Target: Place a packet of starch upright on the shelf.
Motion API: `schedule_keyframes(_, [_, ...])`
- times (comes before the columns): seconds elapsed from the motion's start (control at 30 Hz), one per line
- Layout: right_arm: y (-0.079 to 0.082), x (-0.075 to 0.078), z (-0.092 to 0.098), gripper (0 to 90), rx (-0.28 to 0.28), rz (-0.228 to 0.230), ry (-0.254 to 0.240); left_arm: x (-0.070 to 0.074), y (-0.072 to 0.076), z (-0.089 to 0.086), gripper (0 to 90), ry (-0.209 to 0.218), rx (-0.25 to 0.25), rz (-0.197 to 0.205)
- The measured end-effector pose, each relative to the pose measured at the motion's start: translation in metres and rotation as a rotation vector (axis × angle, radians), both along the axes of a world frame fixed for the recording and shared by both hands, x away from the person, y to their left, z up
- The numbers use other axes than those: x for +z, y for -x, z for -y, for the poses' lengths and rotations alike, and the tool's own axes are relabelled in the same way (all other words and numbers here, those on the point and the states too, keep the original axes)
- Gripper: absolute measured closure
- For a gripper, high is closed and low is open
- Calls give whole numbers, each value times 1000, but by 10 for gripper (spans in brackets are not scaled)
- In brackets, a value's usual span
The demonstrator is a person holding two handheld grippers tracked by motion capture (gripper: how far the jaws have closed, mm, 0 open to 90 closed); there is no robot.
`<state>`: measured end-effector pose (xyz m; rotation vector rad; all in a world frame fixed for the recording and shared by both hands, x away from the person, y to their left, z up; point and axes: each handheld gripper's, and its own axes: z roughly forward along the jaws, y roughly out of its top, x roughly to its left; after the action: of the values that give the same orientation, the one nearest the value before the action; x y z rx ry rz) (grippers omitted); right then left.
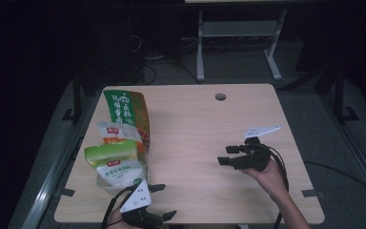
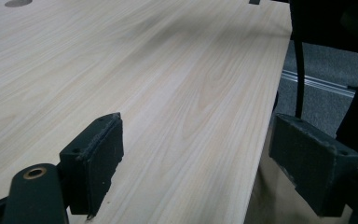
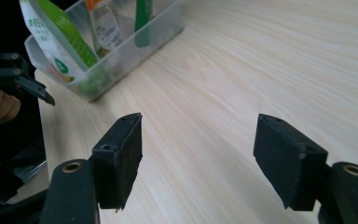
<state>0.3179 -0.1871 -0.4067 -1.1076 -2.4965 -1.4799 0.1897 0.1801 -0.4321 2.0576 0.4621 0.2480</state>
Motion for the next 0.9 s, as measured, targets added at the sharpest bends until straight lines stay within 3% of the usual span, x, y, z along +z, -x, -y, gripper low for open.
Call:
schedule_keyframes(0.23, [9, -14, 17, 319, -33, -25, -4, -1, 0, 1, 174, 13, 7, -6])
schedule_keyframes(0.5, [18, -23, 31, 317, -58, -41, -9, -1, 0, 0, 174, -2, 3, -3])
schedule_keyframes(0.9, [34, -34, 38, 307, -73, -46, -12, -1, 0, 0, 174, -1, 4, -4])
